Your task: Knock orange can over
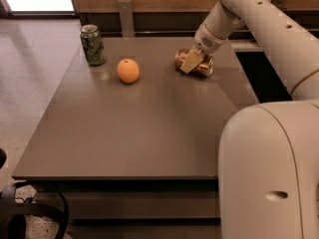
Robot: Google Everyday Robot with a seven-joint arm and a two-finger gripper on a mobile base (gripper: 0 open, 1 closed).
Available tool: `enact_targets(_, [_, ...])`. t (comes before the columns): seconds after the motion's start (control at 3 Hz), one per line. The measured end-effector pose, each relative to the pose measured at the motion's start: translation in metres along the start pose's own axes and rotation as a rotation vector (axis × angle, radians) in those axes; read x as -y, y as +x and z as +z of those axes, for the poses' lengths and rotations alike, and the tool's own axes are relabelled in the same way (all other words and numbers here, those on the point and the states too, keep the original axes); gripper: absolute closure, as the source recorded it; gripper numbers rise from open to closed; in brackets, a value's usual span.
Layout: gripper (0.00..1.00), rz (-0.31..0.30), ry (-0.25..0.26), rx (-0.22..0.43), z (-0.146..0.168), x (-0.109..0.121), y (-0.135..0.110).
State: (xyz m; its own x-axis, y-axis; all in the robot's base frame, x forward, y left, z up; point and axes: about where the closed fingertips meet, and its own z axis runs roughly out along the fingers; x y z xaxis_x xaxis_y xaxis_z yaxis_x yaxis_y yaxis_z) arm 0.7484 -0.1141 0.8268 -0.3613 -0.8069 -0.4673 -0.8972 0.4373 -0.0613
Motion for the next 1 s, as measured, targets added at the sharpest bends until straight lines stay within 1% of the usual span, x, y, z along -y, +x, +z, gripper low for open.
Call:
enact_targets(0.67, [0.56, 0.0, -0.003, -0.001, -0.0015, 0.0, -0.002])
enact_targets(1.0, [0.32, 0.0, -0.002, -0.001, -0.0016, 0.0, -0.002])
